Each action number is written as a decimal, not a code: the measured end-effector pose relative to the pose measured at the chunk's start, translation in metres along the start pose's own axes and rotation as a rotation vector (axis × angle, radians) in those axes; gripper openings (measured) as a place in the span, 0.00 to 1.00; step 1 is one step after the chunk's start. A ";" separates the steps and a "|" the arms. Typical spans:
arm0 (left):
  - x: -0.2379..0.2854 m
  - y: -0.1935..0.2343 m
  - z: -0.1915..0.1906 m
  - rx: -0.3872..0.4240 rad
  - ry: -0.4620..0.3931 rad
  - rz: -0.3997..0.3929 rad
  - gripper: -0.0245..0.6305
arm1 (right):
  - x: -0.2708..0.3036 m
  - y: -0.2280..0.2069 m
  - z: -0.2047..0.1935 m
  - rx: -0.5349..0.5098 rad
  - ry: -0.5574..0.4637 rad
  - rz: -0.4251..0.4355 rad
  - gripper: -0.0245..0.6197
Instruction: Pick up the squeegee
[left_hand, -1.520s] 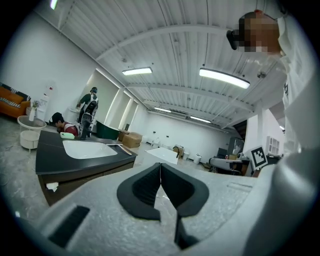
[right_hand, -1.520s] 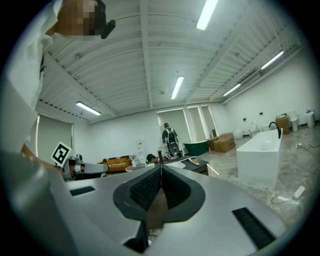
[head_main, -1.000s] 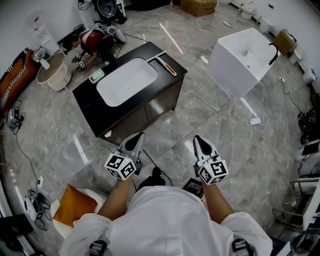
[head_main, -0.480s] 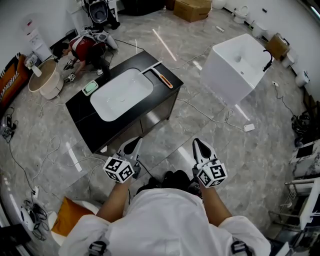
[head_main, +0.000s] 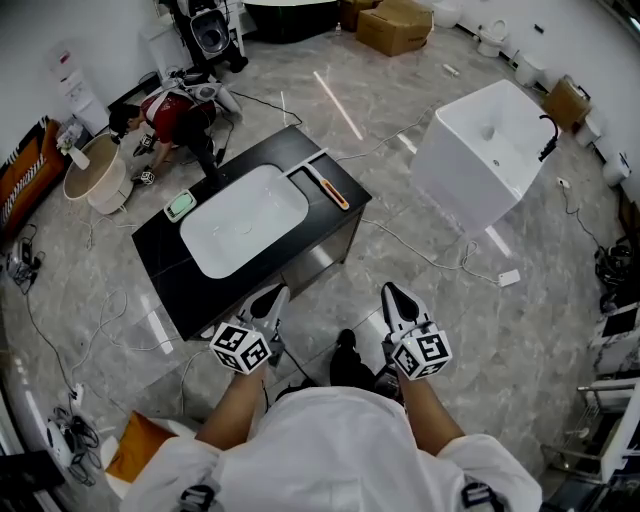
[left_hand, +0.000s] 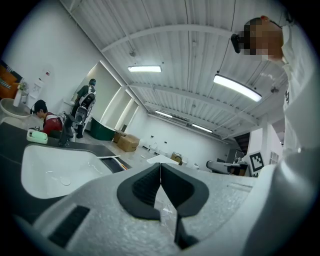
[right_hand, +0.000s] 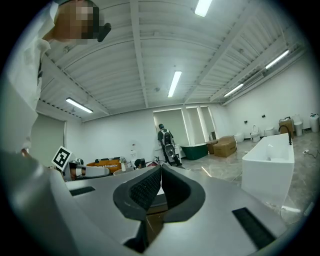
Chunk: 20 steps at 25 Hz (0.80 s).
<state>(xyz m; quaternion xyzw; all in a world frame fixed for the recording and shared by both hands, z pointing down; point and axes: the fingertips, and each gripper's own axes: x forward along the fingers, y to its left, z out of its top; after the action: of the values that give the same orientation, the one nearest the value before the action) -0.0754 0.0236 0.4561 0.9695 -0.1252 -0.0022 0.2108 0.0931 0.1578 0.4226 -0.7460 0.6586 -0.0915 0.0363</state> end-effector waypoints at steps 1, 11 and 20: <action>0.011 0.003 0.004 0.005 0.000 0.006 0.06 | 0.008 -0.010 0.003 0.003 -0.002 0.006 0.06; 0.120 0.020 0.049 0.052 -0.028 0.088 0.06 | 0.083 -0.105 0.040 0.017 -0.010 0.093 0.06; 0.175 0.045 0.070 0.097 -0.046 0.174 0.06 | 0.138 -0.159 0.044 0.029 -0.003 0.168 0.06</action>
<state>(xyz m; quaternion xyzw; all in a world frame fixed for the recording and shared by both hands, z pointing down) 0.0797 -0.0871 0.4187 0.9637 -0.2136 0.0001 0.1603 0.2723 0.0388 0.4191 -0.6877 0.7174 -0.0964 0.0555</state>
